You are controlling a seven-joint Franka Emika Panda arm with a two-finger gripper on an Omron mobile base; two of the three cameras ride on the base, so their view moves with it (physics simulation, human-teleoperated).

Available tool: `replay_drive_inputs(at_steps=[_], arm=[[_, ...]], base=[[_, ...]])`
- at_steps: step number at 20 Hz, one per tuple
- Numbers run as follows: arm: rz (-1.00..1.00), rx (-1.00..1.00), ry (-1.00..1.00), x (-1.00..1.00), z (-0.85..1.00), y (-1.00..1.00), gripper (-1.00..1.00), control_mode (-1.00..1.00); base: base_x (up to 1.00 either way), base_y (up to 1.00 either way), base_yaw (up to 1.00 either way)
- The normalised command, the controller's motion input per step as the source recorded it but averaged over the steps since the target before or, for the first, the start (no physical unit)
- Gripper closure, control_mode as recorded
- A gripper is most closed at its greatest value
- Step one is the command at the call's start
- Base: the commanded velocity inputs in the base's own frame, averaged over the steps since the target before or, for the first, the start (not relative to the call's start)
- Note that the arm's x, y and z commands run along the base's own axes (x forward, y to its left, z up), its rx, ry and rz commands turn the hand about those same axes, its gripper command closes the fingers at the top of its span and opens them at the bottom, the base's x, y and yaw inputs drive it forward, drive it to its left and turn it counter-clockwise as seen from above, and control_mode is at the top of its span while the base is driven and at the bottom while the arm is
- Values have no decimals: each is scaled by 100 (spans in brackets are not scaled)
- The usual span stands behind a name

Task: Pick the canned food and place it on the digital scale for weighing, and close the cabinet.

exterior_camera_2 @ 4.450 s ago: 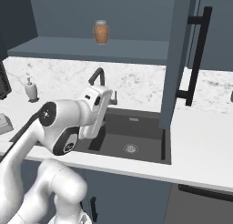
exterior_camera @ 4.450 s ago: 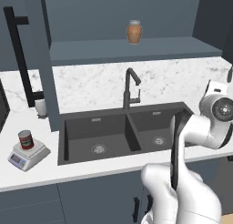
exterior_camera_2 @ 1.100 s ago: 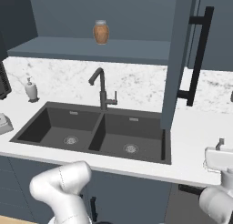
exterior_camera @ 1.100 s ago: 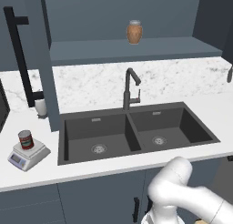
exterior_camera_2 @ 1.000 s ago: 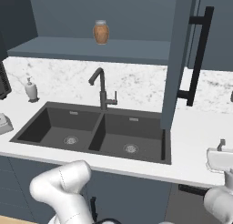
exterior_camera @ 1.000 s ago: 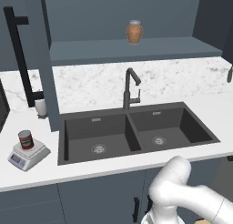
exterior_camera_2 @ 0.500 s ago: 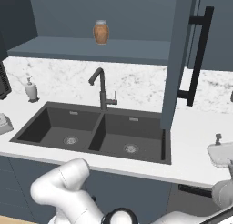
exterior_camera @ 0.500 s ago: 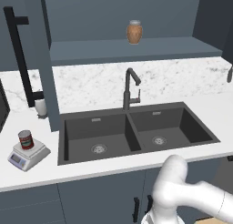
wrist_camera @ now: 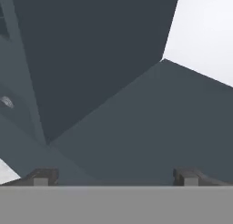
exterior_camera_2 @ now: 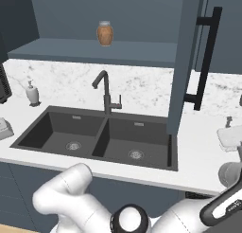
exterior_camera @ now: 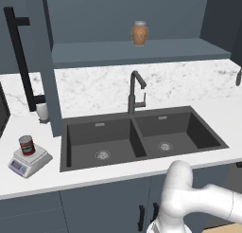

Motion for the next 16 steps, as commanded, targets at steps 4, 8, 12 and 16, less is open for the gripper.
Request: replay_drive_inputs(at_steps=[4, 8, 12, 16], arm=[[-1, 0, 9, 43, 45, 20, -100, -100], [0, 3, 6, 50, 46, -4, -100, -100], [0, 8, 5, 61, 53, -21, -100, -100], [0, 0, 0, 8, 52, 58, -100, -100]], base=[[0, 0, 0], [0, 0, 0], [0, 0, 0], [0, 0, 0]])
